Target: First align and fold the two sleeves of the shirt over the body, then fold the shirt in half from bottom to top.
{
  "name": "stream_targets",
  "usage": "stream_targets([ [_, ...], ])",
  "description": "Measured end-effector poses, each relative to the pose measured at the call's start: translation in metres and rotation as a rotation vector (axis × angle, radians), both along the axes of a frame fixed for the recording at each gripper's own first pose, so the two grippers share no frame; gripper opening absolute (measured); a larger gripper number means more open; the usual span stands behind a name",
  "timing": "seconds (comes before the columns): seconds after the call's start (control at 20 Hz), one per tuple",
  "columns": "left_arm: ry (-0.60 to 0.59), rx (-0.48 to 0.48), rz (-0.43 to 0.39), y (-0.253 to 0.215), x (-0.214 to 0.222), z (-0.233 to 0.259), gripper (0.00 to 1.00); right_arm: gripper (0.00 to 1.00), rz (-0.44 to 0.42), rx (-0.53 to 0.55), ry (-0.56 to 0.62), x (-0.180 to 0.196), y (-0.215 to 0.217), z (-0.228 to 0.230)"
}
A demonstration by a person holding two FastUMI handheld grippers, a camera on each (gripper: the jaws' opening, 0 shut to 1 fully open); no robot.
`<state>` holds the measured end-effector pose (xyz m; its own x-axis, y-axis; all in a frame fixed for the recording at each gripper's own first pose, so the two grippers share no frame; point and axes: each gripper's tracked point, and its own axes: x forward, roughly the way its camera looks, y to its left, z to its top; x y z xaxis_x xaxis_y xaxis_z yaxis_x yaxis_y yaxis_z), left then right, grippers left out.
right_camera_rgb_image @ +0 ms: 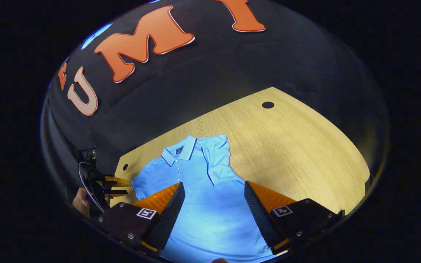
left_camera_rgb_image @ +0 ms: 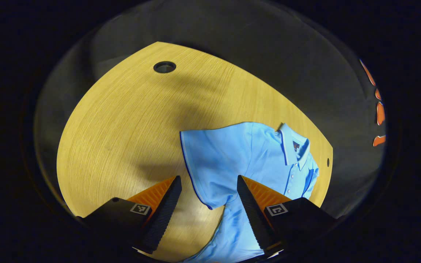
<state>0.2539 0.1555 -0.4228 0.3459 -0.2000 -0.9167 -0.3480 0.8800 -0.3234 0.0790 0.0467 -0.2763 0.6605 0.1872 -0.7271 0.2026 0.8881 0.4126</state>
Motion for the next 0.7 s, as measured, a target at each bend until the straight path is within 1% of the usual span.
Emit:
stream_targets([
  [0.1, 0.048, 0.045, 0.004, 0.006, 0.002, -0.012, 1.0, 0.99, 0.002, -0.018, -0.004, -0.006, -0.006, 0.003],
  [0.25, 0.077, 0.097, 0.005, 0.014, 0.013, -0.02, 0.99, 0.99, 0.007, -0.042, 0.012, -0.018, -0.016, 0.001],
  [0.3, 0.09, 0.114, 0.006, 0.016, 0.014, -0.019, 0.92, 0.99, 0.005, -0.052, 0.016, -0.021, -0.02, 0.0],
  [0.35, 0.102, 0.129, 0.003, 0.017, 0.016, -0.021, 0.88, 0.99, 0.002, -0.059, 0.016, -0.025, -0.023, 0.0],
  [0.4, 0.113, 0.141, -0.001, 0.017, 0.017, -0.025, 0.85, 0.98, -0.001, -0.062, 0.013, -0.026, -0.026, 0.002],
  [0.45, 0.125, 0.154, -0.008, 0.017, 0.018, -0.028, 0.86, 0.98, -0.004, -0.065, 0.012, -0.029, -0.028, 0.003],
  [0.5, 0.142, 0.175, -0.018, 0.018, 0.017, -0.029, 0.9, 0.99, -0.004, -0.066, 0.012, -0.03, -0.03, 0.003],
  [0.55, 0.149, 0.195, -0.02, 0.019, 0.018, -0.032, 0.85, 0.99, -0.003, -0.077, 0.023, -0.034, -0.032, 0.0],
  [0.6, 0.15, 0.21, -0.026, 0.02, 0.02, -0.032, 0.9, 0.99, 0.001, -0.094, 0.03, -0.036, -0.036, -0.002],
  [0.65, 0.146, 0.218, -0.032, 0.02, 0.023, -0.032, 0.85, 0.99, 0.006, -0.11, 0.031, -0.038, -0.039, -0.002],
  [0.7, 0.144, 0.231, -0.037, 0.021, 0.024, -0.033, 0.86, 0.99, 0.01, -0.12, 0.033, -0.04, -0.041, -0.001],
])
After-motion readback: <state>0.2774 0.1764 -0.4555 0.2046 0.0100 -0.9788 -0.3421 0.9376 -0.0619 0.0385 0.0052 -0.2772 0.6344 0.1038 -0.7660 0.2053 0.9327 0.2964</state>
